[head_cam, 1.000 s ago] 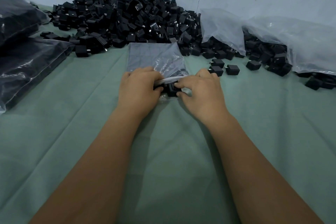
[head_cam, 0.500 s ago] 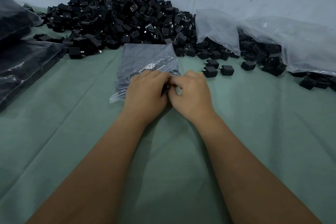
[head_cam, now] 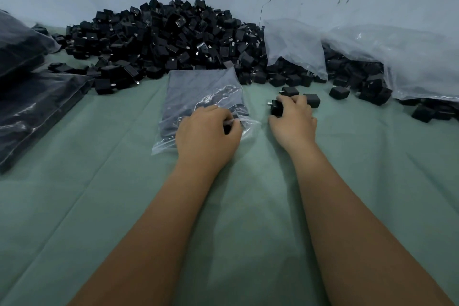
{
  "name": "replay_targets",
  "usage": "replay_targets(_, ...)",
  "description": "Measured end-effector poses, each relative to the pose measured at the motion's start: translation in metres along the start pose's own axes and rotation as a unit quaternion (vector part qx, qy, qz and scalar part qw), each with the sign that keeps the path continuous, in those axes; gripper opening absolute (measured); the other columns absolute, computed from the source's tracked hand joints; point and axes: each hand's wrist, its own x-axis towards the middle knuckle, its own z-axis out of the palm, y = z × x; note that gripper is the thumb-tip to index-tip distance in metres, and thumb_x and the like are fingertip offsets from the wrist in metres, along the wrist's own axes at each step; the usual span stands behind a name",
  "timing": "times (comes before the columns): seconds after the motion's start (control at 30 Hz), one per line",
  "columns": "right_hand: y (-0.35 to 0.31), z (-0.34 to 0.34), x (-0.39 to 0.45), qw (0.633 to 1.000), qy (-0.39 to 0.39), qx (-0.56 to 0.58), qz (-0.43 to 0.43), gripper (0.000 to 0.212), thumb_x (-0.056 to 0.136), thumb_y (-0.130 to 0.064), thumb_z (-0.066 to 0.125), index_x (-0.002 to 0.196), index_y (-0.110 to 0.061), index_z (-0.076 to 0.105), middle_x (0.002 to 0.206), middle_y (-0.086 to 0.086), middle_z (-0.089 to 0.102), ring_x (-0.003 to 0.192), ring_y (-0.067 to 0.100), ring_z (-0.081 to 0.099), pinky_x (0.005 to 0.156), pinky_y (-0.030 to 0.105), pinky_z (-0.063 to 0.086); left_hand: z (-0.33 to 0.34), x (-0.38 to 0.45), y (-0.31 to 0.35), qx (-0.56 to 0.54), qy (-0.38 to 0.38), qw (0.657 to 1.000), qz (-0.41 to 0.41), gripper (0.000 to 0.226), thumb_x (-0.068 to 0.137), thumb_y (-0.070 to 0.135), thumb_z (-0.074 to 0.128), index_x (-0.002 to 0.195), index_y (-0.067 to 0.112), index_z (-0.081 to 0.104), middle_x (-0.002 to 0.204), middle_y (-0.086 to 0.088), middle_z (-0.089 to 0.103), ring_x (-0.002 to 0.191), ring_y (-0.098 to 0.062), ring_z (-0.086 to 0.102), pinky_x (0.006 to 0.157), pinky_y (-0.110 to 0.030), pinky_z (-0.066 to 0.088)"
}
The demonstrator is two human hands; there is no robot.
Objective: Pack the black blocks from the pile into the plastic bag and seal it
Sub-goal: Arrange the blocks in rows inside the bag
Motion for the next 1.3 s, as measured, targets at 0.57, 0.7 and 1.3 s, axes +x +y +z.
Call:
replay_targets(0.57, -0.041, -0.016, -0.058, 0.921, 0.079, 0.375, -0.072, 0.024, 0.096, -0.025, 0.044, 0.073, -0.023, 0.051, 0.088, -0.007, 0.049, 0.081, -0.003, 0.049, 0.077, 0.017, 0.039, -0.005, -0.001, -0.009, -0.04, -0.003, 0.999, 0.034, 0.023, 0.098, 0.03, 0.054, 0.103, 0.021, 0.074, 0.083, -0.004, 0.07, 0.082, -0.025, 0.059, 0.069, -0.038, 0.044)
replay_targets(0.7, -0.045, -0.01, -0.069, 0.945, 0.016, 0.3, -0.131, 0.027, 0.09, -0.029, 0.042, 0.074, -0.015, 0.059, 0.112, -0.004, 0.048, 0.108, 0.014, 0.049, 0.094, 0.024, 0.039, -0.005, -0.002, -0.012, -0.058, -0.031, 0.997, 0.036, 0.024, 0.096, 0.021, 0.055, 0.111, 0.022, 0.073, 0.095, -0.008, 0.071, 0.093, -0.029, 0.06, 0.077, -0.04, 0.045)
replay_targets(1.3, -0.034, -0.016, -0.064, 0.991, 0.06, -0.005, -0.123, 0.017, 0.088, -0.028, 0.056, 0.078, -0.017, 0.047, 0.084, -0.002, 0.05, 0.082, 0.021, 0.047, 0.065, 0.031, 0.033, -0.01, -0.005, -0.009, -0.088, -0.083, 0.991, 0.054, 0.038, 0.077, 0.01, 0.061, 0.109, 0.027, 0.071, 0.104, 0.011, 0.071, 0.103, -0.018, 0.061, 0.093, -0.045, 0.046)
